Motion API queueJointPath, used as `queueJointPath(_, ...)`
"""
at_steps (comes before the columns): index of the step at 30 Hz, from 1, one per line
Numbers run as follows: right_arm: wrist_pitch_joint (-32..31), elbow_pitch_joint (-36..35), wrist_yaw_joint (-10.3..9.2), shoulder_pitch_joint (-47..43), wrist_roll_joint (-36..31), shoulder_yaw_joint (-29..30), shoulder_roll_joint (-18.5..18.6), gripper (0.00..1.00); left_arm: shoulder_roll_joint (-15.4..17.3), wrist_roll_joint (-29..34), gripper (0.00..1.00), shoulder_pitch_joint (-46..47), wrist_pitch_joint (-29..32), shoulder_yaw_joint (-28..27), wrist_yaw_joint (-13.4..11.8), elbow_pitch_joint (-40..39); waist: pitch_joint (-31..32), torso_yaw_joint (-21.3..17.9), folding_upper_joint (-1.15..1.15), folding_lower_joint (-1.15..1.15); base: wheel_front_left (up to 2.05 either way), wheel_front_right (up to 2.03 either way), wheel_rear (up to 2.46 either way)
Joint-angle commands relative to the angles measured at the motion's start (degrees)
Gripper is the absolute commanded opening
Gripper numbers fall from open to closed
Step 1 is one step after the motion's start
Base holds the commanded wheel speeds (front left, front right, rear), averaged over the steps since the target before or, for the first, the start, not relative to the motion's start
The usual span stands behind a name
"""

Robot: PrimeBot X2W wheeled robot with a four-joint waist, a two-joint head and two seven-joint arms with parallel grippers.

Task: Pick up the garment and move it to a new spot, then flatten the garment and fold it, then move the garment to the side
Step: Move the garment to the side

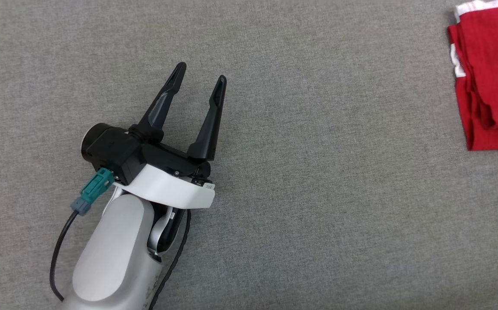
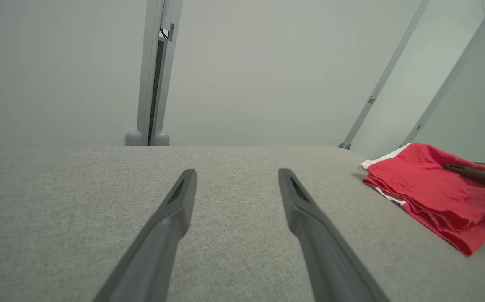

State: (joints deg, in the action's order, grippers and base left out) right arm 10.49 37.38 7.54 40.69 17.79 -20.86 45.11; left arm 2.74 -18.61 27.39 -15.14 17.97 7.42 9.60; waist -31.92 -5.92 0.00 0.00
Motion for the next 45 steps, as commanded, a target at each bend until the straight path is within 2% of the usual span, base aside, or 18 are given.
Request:
queueJointPath(1,0.82,1.08,-0.1,1.25,0.9,1.17,0.74,0.0,0.35,0.46,1.0,1.19,0.0,0.13,0.01,-0.76,-1.79,-0.75,0.0,0.0,0.0,0.0,0.0)
queueJointPath(12,2.69,4.75,-0.1,3.58,3.57,4.31,0.49,0.0,0.66,-0.31,1.0,0.93,0.02,0.67,0.02,-1.0,-3.05,-0.18,0.0,0.0,0.0,0.0,0.0)
queueJointPath(13,2.69,5.12,-0.1,3.72,3.64,4.36,0.5,0.86,0.64,-0.47,1.0,0.88,0.02,0.67,0.03,-0.88,-2.96,0.04,0.0,0.0,0.0,0.0,0.0)
queueJointPath(14,2.64,5.32,-0.1,3.77,4.11,4.31,0.25,1.0,0.61,-0.63,1.0,0.83,0.02,0.64,0.03,-0.8,-2.8,0.27,0.0,0.0,0.0,0.0,0.0)
queueJointPath(19,3.36,5.03,-0.1,4.18,6.1,5.08,-0.34,1.0,0.4,-1.15,1.0,0.18,0.01,0.29,0.03,-0.81,-0.86,1.38,0.0,0.0,0.0,0.0,0.0)
queueJointPath(22,3.9,4.25,-0.1,3.95,5.11,5.51,-0.94,1.0,0.37,-1.69,1.0,-0.61,0.0,-0.27,0.03,-0.78,1.62,2.13,0.0,0.0,0.0,0.0,0.0)
queueJointPath(28,4.64,0.6,-0.1,2.11,4.47,7.35,-5.29,1.0,0.27,-3.67,1.0,-3.55,0.01,-1.45,0.03,-1.18,8.28,4.09,0.0,0.0,0.0,0.0,0.0)
queueJointPath(29,4.74,-0.17,-0.09,1.54,3.86,7.9,-6.16,1.0,0.28,-4.09,1.0,-4.17,0.0,-1.79,0.03,-1.24,9.48,4.45,0.0,0.0,0.0,0.0,0.0)
queueJointPath(30,4.71,-1.69,-0.09,-0.25,3.45,8.12,-9.07,1.0,0.26,-4.59,1.0,-5.6,0.0,-2.58,0.03,-1.29,11.79,5.18,0.0,0.0,0.0,0.0,0.0)
queueJointPath(31,4.71,-2.77,-0.09,-1.16,3.79,8.22,-10.43,1.0,0.26,-4.78,1.0,-6.41,0.01,-3.14,0.03,-1.33,12.86,5.51,0.0,0.0,0.0,0.0,0.0)
queueJointPath(36,4.74,-9.03,-0.09,-6.81,4.56,9.47,-16.14,1.0,0.25,-6.08,1.0,-9.94,0.01,-4.86,-0.43,-1.77,17.51,7.57,0.0,0.0,0.0,0.0,0.0)
queueJointPath(45,4.66,-19.32,-0.09,-19.92,3.43,13.69,-25.93,1.0,0.26,-6.65,1.0,-14.57,0.01,-5.23,-0.88,-1.2,22.07,10.77,0.0,0.0,0.0,0.0,0.0)
